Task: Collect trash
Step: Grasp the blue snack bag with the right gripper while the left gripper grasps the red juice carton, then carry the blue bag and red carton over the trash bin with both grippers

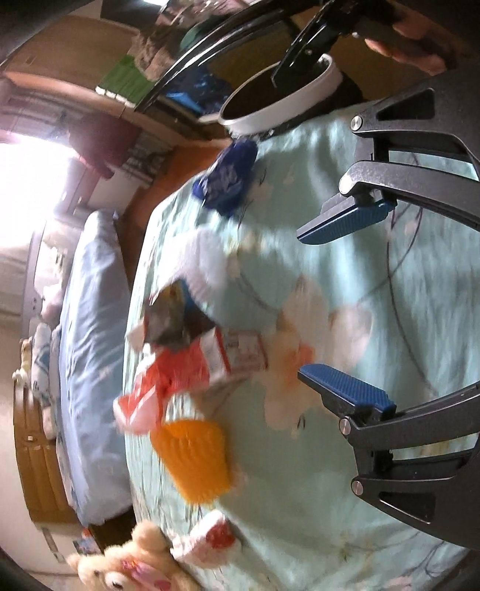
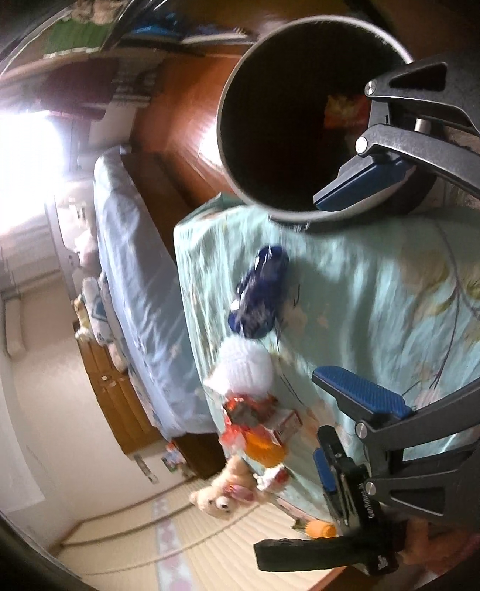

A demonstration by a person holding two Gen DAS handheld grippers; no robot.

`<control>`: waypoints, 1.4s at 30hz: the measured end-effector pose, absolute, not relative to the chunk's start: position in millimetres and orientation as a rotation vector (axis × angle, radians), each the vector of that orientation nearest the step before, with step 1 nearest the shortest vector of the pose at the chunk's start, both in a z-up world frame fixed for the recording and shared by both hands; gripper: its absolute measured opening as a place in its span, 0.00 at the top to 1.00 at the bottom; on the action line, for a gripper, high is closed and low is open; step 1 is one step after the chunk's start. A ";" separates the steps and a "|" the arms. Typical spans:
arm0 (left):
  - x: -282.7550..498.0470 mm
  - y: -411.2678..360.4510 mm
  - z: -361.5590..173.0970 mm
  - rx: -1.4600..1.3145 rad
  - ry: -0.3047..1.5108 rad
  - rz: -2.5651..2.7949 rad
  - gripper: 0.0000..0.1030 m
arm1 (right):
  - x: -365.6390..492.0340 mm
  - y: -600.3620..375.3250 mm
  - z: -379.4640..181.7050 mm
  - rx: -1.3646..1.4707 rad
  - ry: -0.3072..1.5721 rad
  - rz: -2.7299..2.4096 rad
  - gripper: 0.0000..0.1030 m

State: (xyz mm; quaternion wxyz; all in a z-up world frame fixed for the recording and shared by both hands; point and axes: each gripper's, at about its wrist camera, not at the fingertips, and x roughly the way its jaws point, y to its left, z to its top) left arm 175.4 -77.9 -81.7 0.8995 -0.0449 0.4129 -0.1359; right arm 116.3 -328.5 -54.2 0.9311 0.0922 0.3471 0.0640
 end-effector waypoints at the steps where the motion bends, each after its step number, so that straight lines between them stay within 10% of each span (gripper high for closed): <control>1: 176.7 -74.1 -82.2 -0.098 0.855 -0.274 0.33 | 119.3 -325.7 -54.1 0.181 0.715 0.141 0.15; 28: 263.8 -78.6 -100.8 -0.040 0.926 -0.149 0.27 | 232.1 -284.4 -90.0 -0.059 0.918 0.205 0.15; 31: 264.5 -79.0 -109.0 -0.017 0.944 -0.165 0.62 | 229.8 -286.5 -93.4 -0.061 0.915 0.190 0.35; 35: 253.0 -71.8 -105.4 -0.018 0.914 -0.182 0.65 | 220.7 -290.2 -90.5 -0.049 0.905 0.184 0.55; 42: 203.5 -71.2 -94.6 0.025 0.873 -0.261 0.66 | 178.9 -291.3 -81.6 0.071 0.867 0.250 0.56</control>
